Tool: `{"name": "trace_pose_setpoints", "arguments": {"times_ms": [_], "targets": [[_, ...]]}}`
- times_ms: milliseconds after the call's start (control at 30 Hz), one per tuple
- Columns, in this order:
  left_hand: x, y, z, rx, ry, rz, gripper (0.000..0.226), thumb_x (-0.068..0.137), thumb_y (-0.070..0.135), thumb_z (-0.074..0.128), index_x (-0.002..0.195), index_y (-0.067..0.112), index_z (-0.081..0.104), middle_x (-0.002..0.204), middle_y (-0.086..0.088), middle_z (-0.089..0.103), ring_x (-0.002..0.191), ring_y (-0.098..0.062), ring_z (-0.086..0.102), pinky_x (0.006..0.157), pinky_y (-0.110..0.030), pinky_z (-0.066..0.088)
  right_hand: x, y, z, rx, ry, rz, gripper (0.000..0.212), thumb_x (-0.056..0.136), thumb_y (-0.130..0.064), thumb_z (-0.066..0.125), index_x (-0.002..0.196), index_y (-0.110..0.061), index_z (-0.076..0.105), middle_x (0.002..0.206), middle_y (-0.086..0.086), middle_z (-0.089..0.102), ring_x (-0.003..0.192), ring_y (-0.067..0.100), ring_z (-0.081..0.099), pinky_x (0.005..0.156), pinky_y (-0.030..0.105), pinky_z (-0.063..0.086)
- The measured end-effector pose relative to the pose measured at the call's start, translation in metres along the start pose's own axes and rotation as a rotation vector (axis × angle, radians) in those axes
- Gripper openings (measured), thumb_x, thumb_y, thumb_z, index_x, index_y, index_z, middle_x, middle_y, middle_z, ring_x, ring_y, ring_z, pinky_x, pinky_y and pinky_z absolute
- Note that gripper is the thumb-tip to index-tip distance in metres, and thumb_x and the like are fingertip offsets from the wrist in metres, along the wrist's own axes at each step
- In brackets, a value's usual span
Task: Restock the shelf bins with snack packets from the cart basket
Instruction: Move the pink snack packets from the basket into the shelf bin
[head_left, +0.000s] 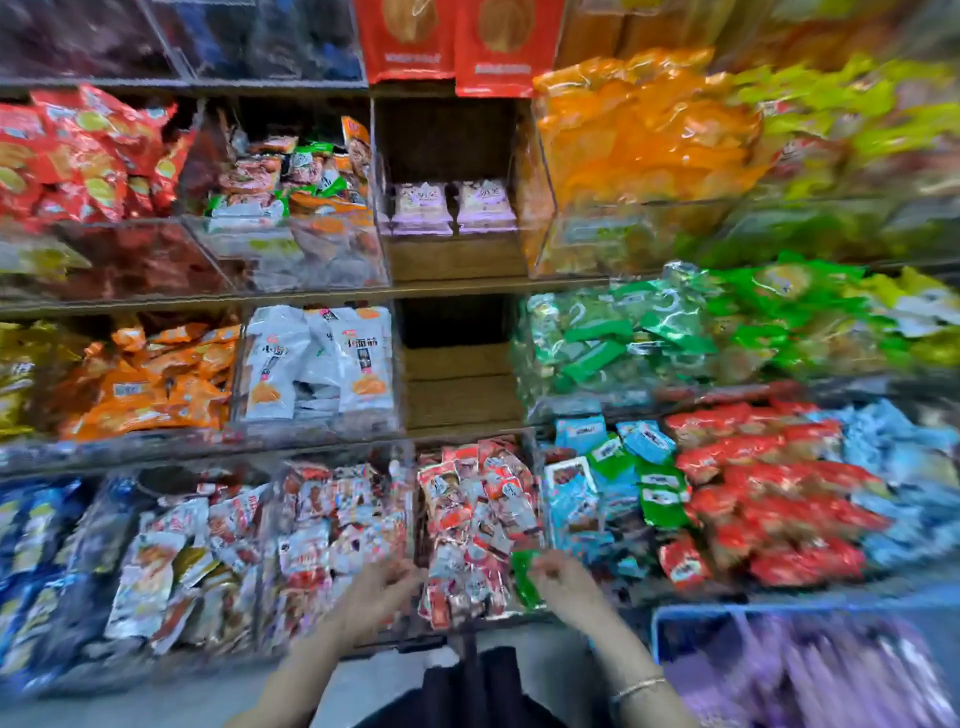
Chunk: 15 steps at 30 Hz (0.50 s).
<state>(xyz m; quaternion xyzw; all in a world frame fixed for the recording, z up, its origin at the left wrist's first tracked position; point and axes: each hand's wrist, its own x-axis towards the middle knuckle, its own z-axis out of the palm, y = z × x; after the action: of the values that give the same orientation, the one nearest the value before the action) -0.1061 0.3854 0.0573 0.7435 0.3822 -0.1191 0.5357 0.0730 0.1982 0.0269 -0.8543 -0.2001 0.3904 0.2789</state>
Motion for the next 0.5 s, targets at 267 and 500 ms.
{"name": "trace_pose_setpoints", "arguments": {"times_ms": [267, 500], "targets": [[-0.078, -0.088, 0.067, 0.116, -0.156, -0.356, 0.021, 0.096, 0.027, 0.054, 0.08, 0.014, 0.05, 0.081, -0.004, 0.058, 0.06, -0.014, 0.051, 0.049, -0.021, 0.031, -0.13, 0.123, 0.053, 0.194, 0.016, 0.402, 0.034, 0.093, -0.002, 0.046, 0.062, -0.015, 0.041, 0.064, 0.006, 0.043, 0.057, 0.016, 0.042, 0.041, 0.012, 0.026], [-0.111, -0.099, 0.119, 0.083, -0.224, -0.434, 0.019, 0.096, 0.026, 0.053, 0.092, 0.007, 0.056, 0.084, -0.008, 0.06, 0.062, -0.019, 0.052, 0.053, -0.021, 0.029, -0.216, 0.21, 0.069, 0.459, 0.191, 0.599, 0.038, 0.09, 0.008, 0.038, 0.058, -0.014, 0.035, 0.055, 0.005, 0.034, 0.042, 0.01, 0.031, 0.034, 0.015, 0.021]]}}
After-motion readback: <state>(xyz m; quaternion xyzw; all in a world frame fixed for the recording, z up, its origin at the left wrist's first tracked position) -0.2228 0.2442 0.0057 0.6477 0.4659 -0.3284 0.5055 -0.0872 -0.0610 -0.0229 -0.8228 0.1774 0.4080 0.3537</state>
